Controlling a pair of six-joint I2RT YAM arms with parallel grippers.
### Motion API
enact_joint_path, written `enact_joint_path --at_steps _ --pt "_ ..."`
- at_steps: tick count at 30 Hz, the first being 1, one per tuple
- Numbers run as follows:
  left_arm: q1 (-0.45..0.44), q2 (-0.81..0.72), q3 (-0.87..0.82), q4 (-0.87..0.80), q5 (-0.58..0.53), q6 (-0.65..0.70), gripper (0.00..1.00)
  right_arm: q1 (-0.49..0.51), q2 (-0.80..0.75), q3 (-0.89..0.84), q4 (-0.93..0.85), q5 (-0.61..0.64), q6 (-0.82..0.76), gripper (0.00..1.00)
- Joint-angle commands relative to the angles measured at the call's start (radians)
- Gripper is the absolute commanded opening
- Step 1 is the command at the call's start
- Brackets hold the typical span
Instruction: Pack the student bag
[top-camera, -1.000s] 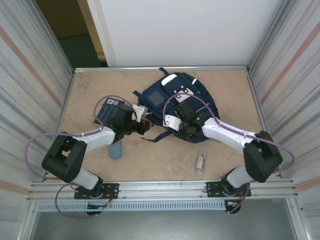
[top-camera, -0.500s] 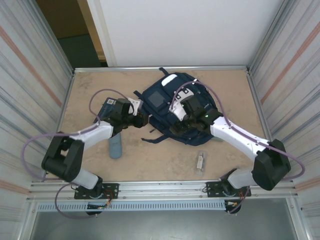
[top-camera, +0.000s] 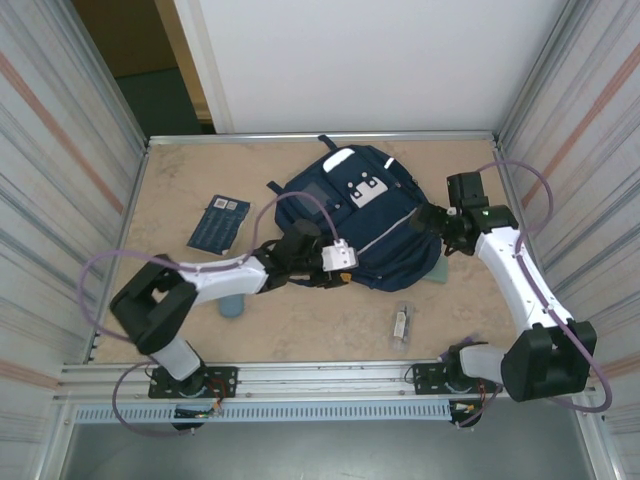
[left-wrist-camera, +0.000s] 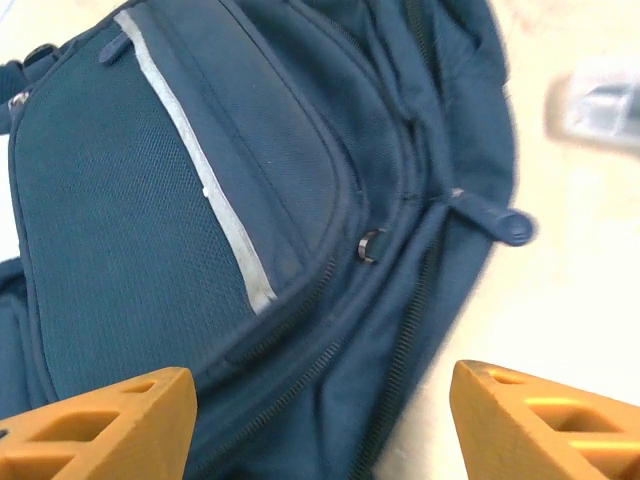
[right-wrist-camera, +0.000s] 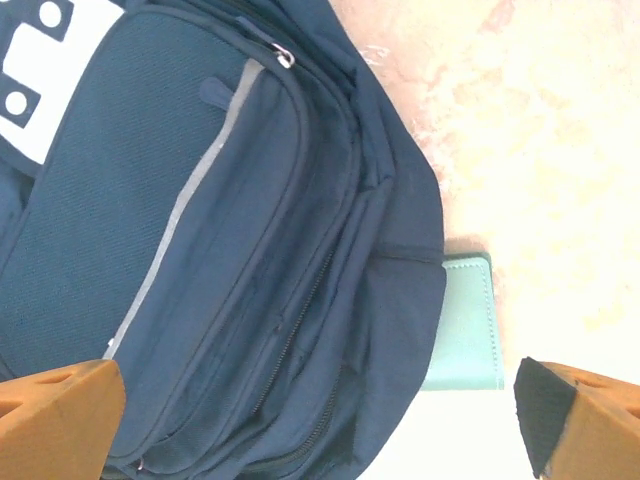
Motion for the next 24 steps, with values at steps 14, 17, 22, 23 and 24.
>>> enact_joint_path --at_steps 14,17,22,23,24 --pt "-0.021 0.214 0.246 -0.053 -0.118 0.318 0.12 -0.056 -0.029 -0.054 -0.001 -0.177 0.023 1.0" --pt "-0.011 0.174 0.29 -0.129 -0.108 0.303 0.0 -0.054 -0.025 -0.078 0.01 -0.28 -0.005 0.92" --pt "0.024 0.084 0.414 -0.262 -0.063 0.111 0.0 0.02 -0.045 -0.087 -0.008 -0.488 -0.092 0.68" --pt "0.03 0.074 0.425 -0.276 -0.05 0.085 0.0 0.055 -0.055 -0.088 -0.011 -0.473 -0.102 0.65" --pt "0.039 0.064 0.436 -0.284 -0.037 0.063 0.0 0.104 -0.063 -0.091 -0.012 -0.451 -0.122 0.63"
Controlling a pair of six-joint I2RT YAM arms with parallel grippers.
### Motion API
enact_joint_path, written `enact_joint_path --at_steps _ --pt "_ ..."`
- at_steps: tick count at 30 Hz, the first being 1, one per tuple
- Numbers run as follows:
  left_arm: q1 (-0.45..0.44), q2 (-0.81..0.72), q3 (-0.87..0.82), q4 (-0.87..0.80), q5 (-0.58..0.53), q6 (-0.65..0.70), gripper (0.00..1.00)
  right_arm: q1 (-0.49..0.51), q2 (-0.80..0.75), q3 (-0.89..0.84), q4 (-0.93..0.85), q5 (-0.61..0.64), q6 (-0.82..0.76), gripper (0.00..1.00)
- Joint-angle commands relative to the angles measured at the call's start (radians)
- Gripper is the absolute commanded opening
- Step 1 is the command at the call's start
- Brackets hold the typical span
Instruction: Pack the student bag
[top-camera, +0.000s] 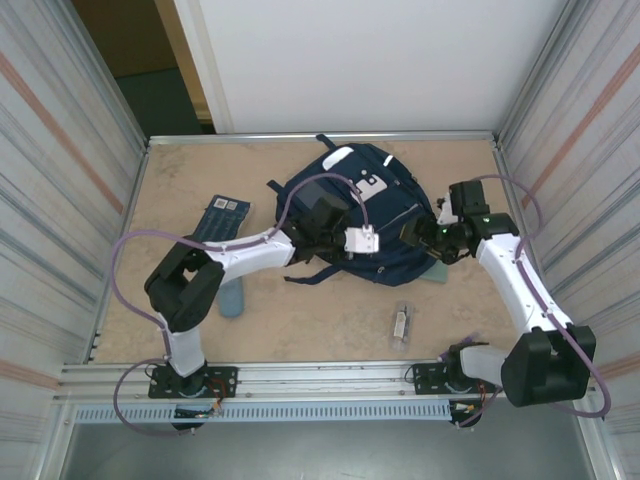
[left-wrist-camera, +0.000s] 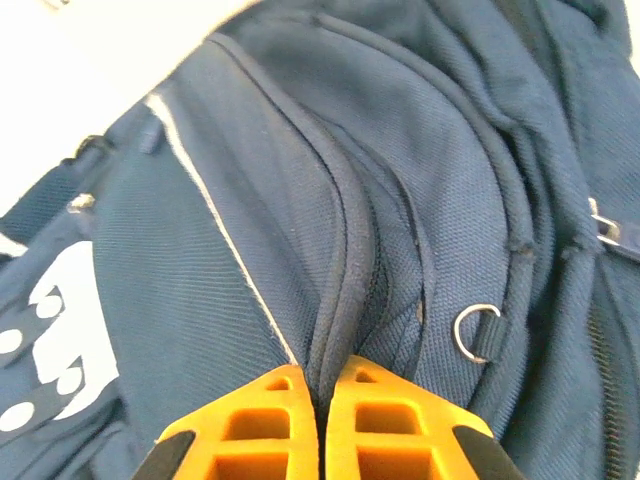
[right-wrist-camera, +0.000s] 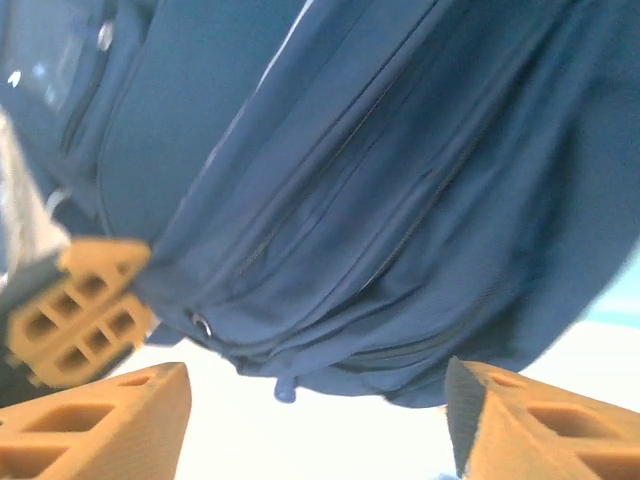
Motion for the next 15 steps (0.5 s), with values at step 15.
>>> enact_joint_path --at_steps 15 --pt "0.08 -0.151 0.145 -0.136 0.134 -0.335 0.0 0.57 -0.074 -0.172 0.185 0.508 0.249 0.58"
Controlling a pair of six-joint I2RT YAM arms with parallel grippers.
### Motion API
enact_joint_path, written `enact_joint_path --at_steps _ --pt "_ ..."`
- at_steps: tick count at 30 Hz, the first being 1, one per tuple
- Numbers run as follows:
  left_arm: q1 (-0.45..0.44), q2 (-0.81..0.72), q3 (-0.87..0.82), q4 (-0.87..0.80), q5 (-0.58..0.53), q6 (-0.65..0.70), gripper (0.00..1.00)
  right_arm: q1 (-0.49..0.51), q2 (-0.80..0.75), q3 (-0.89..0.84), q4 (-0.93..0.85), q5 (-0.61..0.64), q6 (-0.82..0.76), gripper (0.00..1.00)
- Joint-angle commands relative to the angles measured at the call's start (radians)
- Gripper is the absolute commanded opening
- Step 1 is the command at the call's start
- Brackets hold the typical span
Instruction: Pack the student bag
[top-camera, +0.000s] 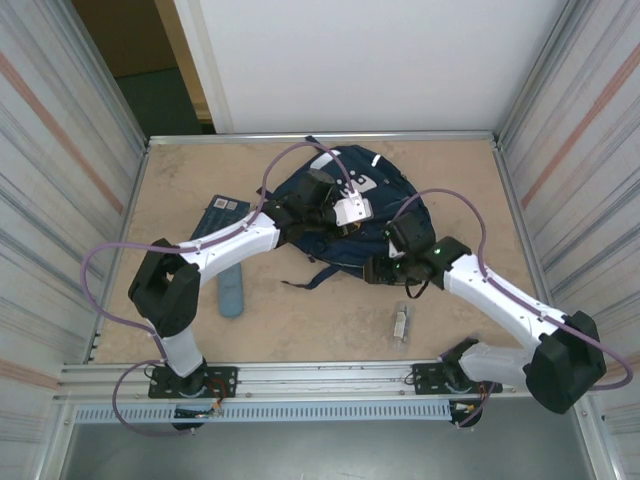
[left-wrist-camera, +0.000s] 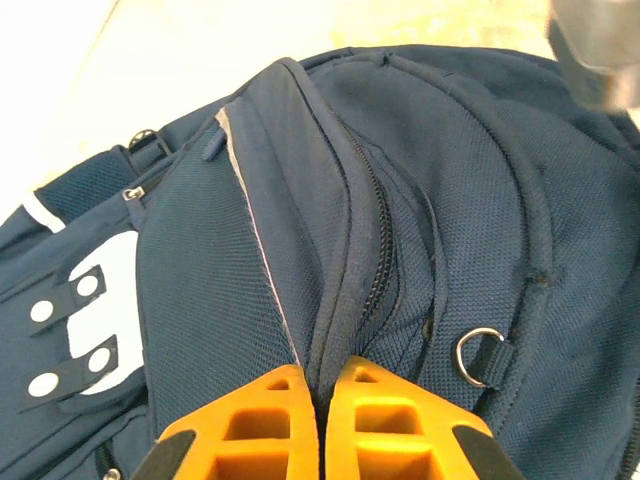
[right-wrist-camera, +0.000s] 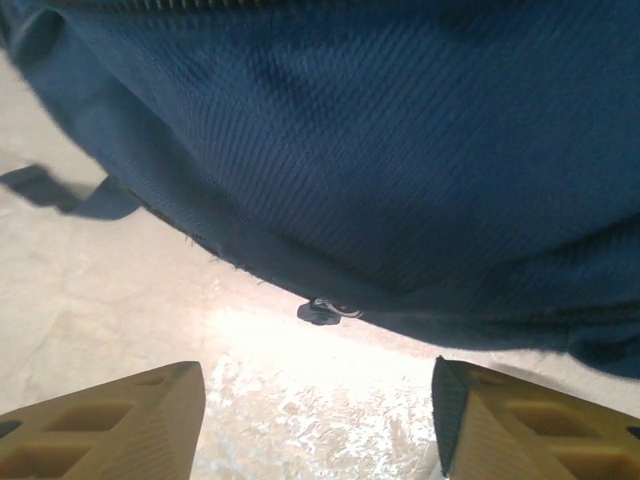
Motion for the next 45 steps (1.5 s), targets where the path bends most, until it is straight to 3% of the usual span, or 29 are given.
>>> enact_joint_path --at_steps 1,5,10,14,20,22,26,31,35,38,42,45 --pt "0.017 -0.089 0.035 0.043 0.069 -0.097 0.0 0.096 -0.032 -0.024 0.084 0.241 0.191 0.57" --pt "0.024 -0.101 0.017 0.072 0.091 -0.133 0.0 0.189 -0.007 -0.068 0.125 0.424 0.292 0.48" --pt "0.025 -0.105 0.017 0.065 0.112 -0.154 0.0 0.215 0.064 -0.084 0.178 0.486 0.389 0.47" --pt "0.025 -0.112 0.013 0.051 0.122 -0.151 0.0 0.242 0.115 -0.028 0.147 0.58 0.417 0.37" --pt "0.031 -0.124 -0.016 0.032 0.069 -0.074 0.0 0.241 0.114 0.024 0.073 0.615 0.412 0.1" --pt "0.044 -0.123 -0.036 0.028 0.045 -0.029 0.0 0.223 0.098 0.026 0.065 0.559 0.363 0.02" --pt "0.078 -0.163 -0.146 0.143 0.068 0.069 0.0 0.109 0.066 0.013 0.036 0.327 0.247 0.0" --pt "0.15 -0.147 -0.122 0.087 0.192 0.129 0.0 -0.05 0.014 0.0 0.035 -0.036 0.028 0.0" --pt "0.187 -0.134 -0.164 0.138 0.263 0.219 0.0 -0.209 -0.008 0.0 -0.025 -0.289 -0.063 0.0" --pt "0.236 -0.114 -0.155 0.142 0.384 0.271 0.0 -0.324 0.018 0.02 -0.102 -0.442 -0.134 0.0" --pt "0.296 -0.051 -0.067 0.062 0.553 0.343 0.0 -0.342 0.053 0.032 -0.097 -0.577 -0.176 0.0" --pt "0.325 0.034 0.049 0.016 0.525 0.285 0.0 -0.305 0.089 0.032 -0.004 -0.653 -0.107 0.0"
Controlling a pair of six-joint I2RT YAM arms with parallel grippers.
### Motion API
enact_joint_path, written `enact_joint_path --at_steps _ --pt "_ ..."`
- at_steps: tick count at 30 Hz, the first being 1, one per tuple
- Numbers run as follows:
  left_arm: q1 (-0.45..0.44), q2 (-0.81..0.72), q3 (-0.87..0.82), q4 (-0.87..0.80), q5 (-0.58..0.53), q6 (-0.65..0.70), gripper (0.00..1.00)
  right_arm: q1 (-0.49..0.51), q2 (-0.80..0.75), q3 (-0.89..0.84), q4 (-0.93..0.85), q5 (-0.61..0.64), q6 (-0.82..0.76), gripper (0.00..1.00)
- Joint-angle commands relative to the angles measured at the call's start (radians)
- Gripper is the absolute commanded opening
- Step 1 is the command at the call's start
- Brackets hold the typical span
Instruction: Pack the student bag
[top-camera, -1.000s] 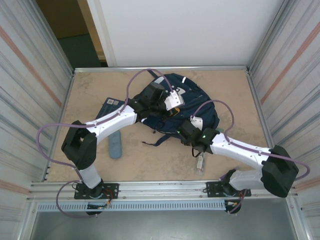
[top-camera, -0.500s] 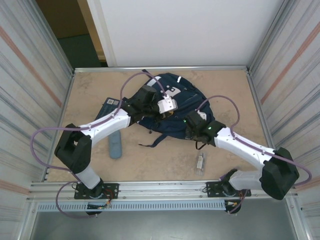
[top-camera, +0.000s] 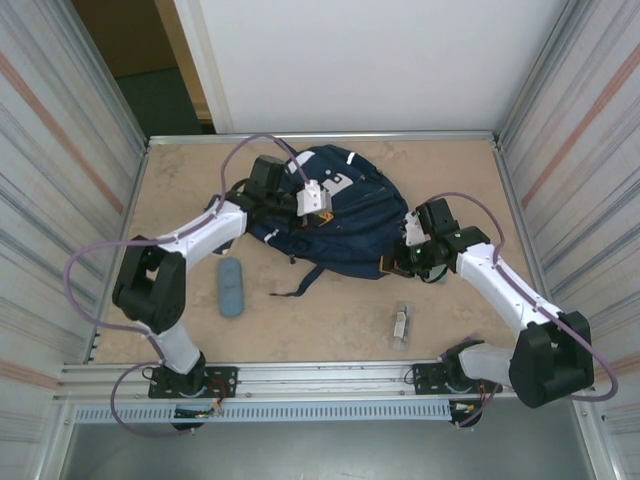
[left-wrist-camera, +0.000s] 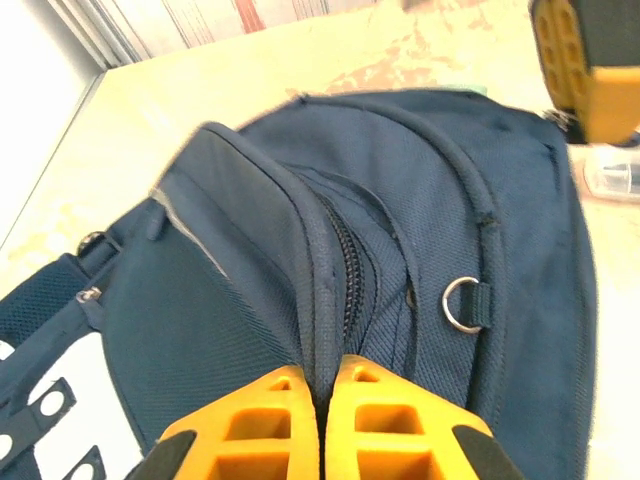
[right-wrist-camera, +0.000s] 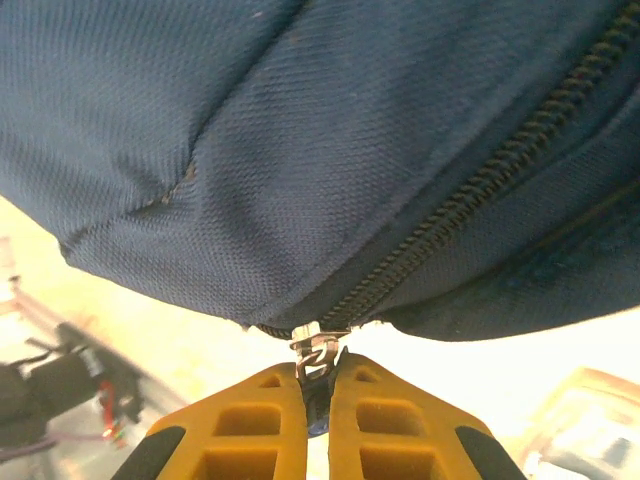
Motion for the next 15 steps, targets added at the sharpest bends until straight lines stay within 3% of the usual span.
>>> enact_joint_path --at_steps 1,4,6,7,12,15 --pt "0.046 0.067 0.133 0.008 -0.016 -0.017 0.0 0.048 0.038 0.02 0.046 -0.155 0.038 0.0" --pt "0.046 0.083 0.142 0.068 -0.235 -0.155 0.19 0.126 0.095 0.033 0.194 -0.16 0.128 0.0" --pt "0.047 0.063 0.137 0.098 -0.366 -0.353 0.38 0.167 0.138 0.056 0.249 -0.101 0.181 0.0" --pt "0.048 0.043 0.133 0.096 -0.421 -0.459 0.42 0.185 0.157 0.062 0.283 -0.064 0.216 0.0" --pt "0.051 -0.102 0.093 -0.153 -0.504 -0.924 0.49 0.248 0.228 0.053 0.503 0.036 0.335 0.0" --pt "0.051 -0.221 -0.046 -0.23 -0.438 -1.291 0.5 0.28 0.253 0.067 0.558 0.07 0.354 0.0"
